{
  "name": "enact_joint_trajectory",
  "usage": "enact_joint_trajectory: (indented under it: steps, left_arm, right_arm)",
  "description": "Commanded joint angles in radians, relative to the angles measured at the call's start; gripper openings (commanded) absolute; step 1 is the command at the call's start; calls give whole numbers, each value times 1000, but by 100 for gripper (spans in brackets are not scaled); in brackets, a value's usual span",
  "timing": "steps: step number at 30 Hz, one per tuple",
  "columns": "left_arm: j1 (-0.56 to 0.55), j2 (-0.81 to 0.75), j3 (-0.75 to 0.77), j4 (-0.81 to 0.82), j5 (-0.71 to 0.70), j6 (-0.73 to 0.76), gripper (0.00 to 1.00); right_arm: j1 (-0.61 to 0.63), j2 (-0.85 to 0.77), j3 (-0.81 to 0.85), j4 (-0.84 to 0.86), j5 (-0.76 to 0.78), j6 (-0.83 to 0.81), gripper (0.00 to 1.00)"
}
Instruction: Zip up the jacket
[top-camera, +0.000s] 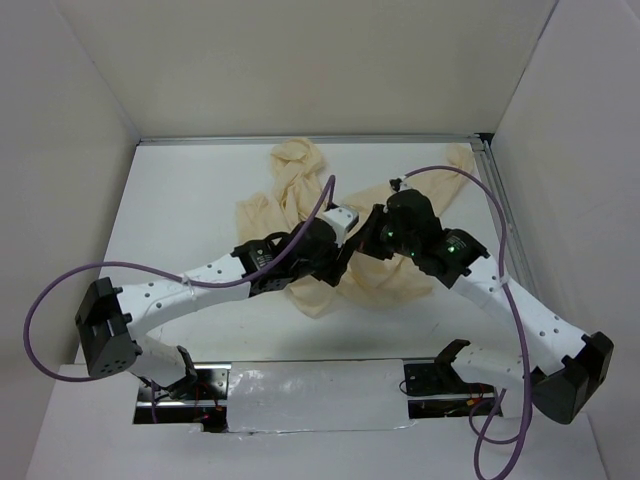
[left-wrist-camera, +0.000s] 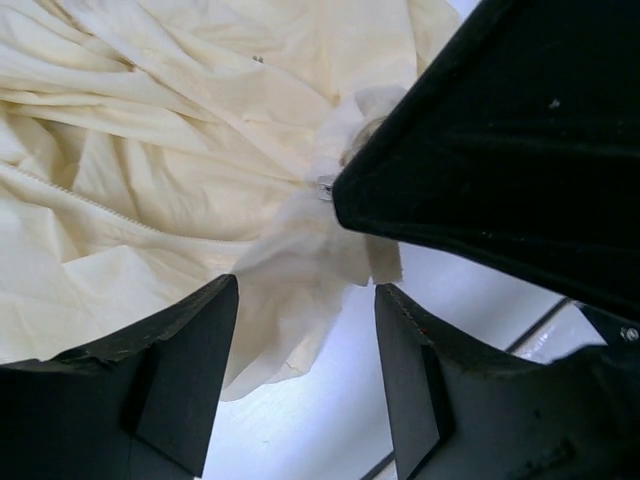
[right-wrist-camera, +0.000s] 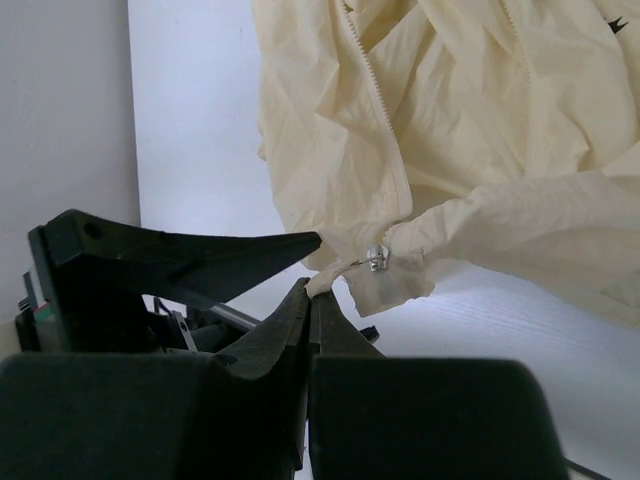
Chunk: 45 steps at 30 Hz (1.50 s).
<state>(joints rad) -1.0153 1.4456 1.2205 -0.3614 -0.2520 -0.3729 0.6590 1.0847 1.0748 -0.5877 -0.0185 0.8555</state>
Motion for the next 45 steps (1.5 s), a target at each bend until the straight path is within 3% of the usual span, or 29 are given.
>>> enact_joint_trajectory:
  steps: [1, 7, 16, 27, 31, 34, 35, 41, 45]
  left_arm:
    - [-25, -37, 28, 71, -145, 25, 69]
    - [-91, -42, -22, 185, -242, 103, 72]
    - [-106, -30, -58, 317, -201, 202, 69]
    - [-111, 15, -65, 352, -228, 266, 46]
    - [-109, 15, -69, 383, -237, 279, 29]
    - [-111, 12, -70, 389, -242, 278, 3]
    - [-112, 6, -70, 389, -247, 273, 0]
    - [-111, -42, -113, 453, -218, 296, 0]
    - [-131, -103, -186, 512, -127, 360, 0]
  right_arm:
    - [-32, -31, 43, -18, -37, 7, 0]
    - [-65, -58, 43, -1, -78, 16, 0]
    - [-98, -35, 37, 19, -162, 27, 0]
    - [-121, -35, 27, 42, -222, 31, 0]
    - [-128, -35, 25, 49, -244, 33, 0]
    - [-133, -40, 24, 52, -250, 33, 0]
    - [-133, -42, 22, 54, -251, 30, 0]
    - [-137, -39, 11, 60, -270, 25, 0]
    - [-156, -17, 17, 65, -212, 13, 0]
